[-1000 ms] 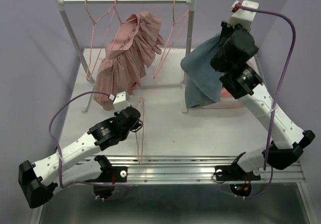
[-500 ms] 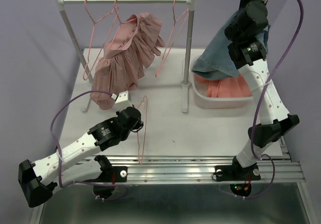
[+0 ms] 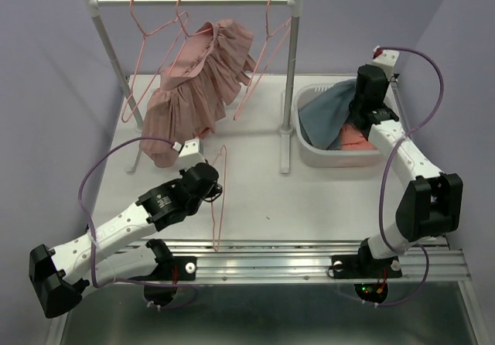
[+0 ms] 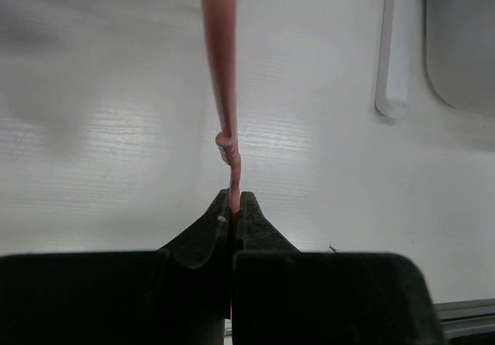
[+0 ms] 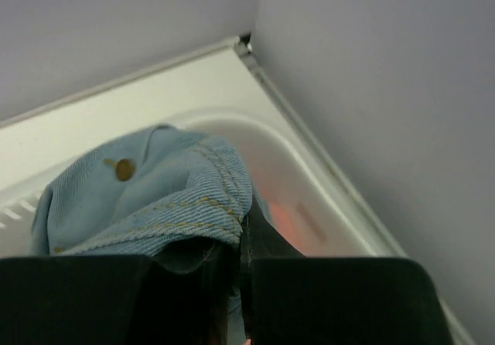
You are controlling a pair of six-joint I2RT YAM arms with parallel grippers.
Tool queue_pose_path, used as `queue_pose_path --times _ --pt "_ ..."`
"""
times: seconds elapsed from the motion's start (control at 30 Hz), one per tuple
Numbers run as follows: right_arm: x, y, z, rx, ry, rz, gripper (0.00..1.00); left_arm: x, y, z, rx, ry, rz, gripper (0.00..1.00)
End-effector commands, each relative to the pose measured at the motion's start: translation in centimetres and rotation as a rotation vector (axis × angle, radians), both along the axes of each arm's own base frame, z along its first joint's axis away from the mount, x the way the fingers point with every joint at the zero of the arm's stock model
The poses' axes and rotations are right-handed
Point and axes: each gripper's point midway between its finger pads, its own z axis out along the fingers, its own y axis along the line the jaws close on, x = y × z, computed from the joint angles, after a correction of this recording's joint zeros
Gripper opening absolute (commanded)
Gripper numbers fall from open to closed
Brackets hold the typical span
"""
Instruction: Remove the skirt from the hanger
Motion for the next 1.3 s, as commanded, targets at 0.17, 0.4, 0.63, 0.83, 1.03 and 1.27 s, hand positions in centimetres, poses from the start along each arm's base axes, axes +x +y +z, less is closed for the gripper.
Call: queue_pose_path --times 0.17,0.4,0.63,0.83,1.03,1.27 --pt "-1.7 -1.3 -17.0 0.378 0.202 -0.049 0.01 1.7 -0.4 5.1 -0.03 -0.111 0.03 0.0" --pt "-3.9 -1.8 -23.5 0.399 0.395 -0.146 0.13 2.5 -1.0 7.5 -0.022 -0.155 0.015 0.0" --pt "-3.6 -0.1 -16.9 0.453 0.301 -0.014 0.91 3.1 -1.0 8.9 0.051 -0.195 -0.018 0.0" --pt "-3.8 1.3 -9.1 0.487 0.182 0.095 1.0 4.5 -1.5 11.9 0.12 -0.29 -0.054 0.0" --pt "-5.9 2.5 -4.5 0.496 0.105 0.203 1.0 6.0 -0.7 14.4 0.217 -0.321 0.006 0.0" --pt "-9.3 4.4 0.5 0.533 -0.023 0.343 1.0 8.6 -0.2 19.6 0.259 -0.4 0.025 0.0"
